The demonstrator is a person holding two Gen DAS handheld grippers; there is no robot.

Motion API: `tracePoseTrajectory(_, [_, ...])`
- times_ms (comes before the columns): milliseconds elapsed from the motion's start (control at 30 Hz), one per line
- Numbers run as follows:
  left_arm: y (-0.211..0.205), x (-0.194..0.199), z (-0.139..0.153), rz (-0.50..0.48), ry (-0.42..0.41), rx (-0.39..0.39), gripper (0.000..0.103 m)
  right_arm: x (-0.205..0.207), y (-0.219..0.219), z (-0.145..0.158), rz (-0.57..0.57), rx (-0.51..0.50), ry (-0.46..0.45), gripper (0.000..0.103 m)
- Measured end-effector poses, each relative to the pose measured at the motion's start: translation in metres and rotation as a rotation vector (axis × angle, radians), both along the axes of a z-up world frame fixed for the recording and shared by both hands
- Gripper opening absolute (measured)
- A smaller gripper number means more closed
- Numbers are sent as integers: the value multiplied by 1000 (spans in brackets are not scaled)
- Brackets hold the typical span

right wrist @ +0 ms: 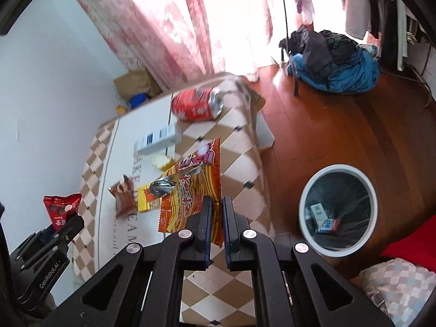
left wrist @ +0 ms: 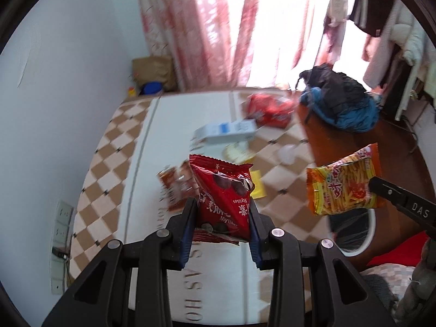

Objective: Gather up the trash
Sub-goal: 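Grasp the red snack wrapper with the left tool while the right tool grasps the orange chip bag, then carry both wrappers over the bin and open both tools to drop them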

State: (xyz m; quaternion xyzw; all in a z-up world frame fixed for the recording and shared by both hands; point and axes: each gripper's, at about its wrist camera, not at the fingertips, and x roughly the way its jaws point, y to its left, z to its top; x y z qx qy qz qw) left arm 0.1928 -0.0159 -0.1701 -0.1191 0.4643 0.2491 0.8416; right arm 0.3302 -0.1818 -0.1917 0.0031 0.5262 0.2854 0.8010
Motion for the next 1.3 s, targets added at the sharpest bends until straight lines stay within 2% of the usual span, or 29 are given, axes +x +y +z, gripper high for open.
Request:
tracePoseTrajectory(233, [-63,53,14,-135,-39,-9,31,33,-82,25,-119,13,-40,7])
tracePoseTrajectory(433, [-138,114,-8,-283,-24,-68,31,64,-168,10,-255,-35,-35,7])
tracePoseTrajectory(600, [-194,165,-62,-392,52,-156,31,91,-238,-34,-359,-97,26,7])
tracePoseTrajectory(733, [-225,205,-121,-449,160,-255,31,109,-282,-89,-422,-143,114,7])
tracePoseTrajectory(933, [-245,247,-189,-470,273,-372,31,125,-316,-166,-483,-155,244,7])
tracePoseTrajectory(1100, [-250,267,-222,-482,329,-371,32,141,-319,-216,-508,-166,302,7])
tracePoseTrajectory(1167, [-253,270,-232,-484,351,-360,38,146,-316,-231,-508,-176,320,7])
tracePoseTrajectory(1200, [-255,271,-233,-483,356,-354,50,148,-311,-236,-505,-178,329,7])
tracePoseTrajectory(1233, [-254,270,-234,-481,359,-345,67,150,-310,-243,-502,-182,344,8])
tracePoseTrajectory(1300, [-252,268,-236,-476,367,-327,82,153,-304,-249,-501,-180,356,9])
